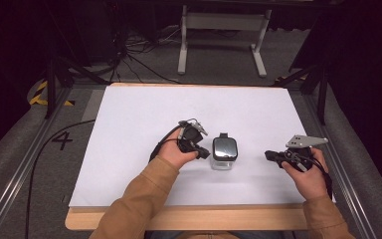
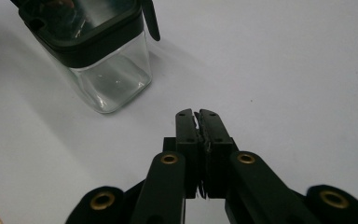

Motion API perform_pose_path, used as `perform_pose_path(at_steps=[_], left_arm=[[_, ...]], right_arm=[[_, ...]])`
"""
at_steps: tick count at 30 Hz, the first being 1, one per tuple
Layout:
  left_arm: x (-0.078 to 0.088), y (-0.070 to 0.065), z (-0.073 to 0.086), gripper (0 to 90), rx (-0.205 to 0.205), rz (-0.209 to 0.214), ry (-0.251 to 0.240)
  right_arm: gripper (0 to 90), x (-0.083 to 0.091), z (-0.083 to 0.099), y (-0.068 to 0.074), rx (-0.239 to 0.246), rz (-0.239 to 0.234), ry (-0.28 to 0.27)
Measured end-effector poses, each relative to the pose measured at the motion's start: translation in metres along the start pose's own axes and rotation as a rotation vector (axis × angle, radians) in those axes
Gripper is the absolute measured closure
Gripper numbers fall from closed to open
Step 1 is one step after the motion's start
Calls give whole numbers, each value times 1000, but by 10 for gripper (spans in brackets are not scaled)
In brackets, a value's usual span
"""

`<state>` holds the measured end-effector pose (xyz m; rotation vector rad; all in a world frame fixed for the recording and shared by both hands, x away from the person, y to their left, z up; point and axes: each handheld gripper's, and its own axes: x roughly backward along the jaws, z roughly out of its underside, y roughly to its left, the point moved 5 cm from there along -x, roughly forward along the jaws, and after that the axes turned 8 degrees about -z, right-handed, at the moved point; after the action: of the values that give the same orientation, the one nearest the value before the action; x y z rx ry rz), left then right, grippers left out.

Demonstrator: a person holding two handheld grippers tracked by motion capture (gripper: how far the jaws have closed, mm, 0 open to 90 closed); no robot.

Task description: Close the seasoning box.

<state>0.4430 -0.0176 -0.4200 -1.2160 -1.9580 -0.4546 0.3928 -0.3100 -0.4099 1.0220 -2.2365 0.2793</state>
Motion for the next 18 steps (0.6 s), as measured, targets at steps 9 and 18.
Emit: perform_pose_path(at_steps=[9, 18], left_arm=[[68, 15, 17, 705, 70, -88, -120], [97, 39, 54, 647, 147, -171, -102]], right_arm=[[719, 4, -29, 7, 66, -61, -32], [608, 5, -46, -6, 75, -56, -40]])
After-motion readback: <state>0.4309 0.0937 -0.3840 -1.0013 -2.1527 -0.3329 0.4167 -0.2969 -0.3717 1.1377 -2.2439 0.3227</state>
